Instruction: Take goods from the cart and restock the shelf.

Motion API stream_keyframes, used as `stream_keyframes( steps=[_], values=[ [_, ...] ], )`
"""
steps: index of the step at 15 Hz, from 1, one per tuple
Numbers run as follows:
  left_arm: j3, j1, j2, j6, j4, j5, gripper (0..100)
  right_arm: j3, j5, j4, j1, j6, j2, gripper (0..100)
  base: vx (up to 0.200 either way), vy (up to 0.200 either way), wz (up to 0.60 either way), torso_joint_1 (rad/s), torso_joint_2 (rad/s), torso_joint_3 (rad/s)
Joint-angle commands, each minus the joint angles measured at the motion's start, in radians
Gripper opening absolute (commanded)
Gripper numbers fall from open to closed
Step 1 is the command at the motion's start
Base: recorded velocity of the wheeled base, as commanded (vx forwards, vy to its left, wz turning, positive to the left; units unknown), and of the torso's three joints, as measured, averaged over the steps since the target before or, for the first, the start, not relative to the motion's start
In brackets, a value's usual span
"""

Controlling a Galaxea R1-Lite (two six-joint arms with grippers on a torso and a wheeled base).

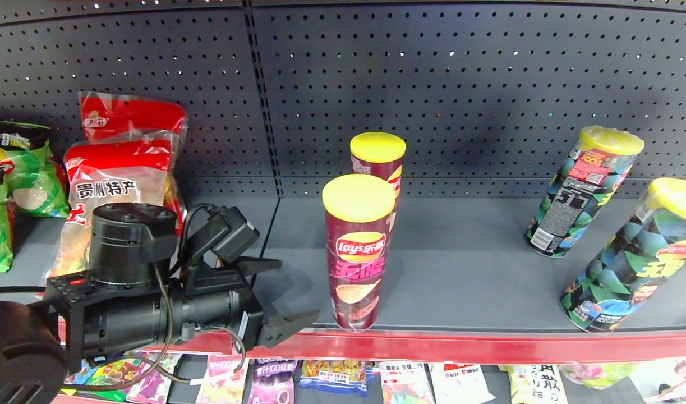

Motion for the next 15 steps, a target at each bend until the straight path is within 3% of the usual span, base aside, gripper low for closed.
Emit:
stream_keyframes(
  steps=[1, 5, 8, 15],
  values=[
    [-0.012, -0.004, 0.004, 0.000, -0.001, 0.001, 100, 0.070, -0.040, -0.050, -0.002, 0.018, -0.052, 100, 0.000, 0.000, 0.00, 0.000, 0.00, 0.000],
    [-0.016, -0.005, 0.032, 0.000, -0.001, 0.011, 100, 0.168, 0.192, -0.268, 0.014, 0.025, -0.081, 100, 0.000, 0.000, 0.00, 0.000, 0.00, 0.000],
    [-0.029, -0.010, 0.038, -0.001, -0.001, 0.030, 100, 0.188, 0.193, -0.303, 0.014, -0.043, -0.081, 100, 0.000, 0.000, 0.00, 0.000, 0.00, 0.000],
    [-0.079, -0.018, 0.097, 0.000, 0.001, 0.045, 100, 0.190, 0.164, -0.309, 0.012, -0.037, -0.081, 100, 0.000, 0.000, 0.00, 0.000, 0.00, 0.000]
  ],
)
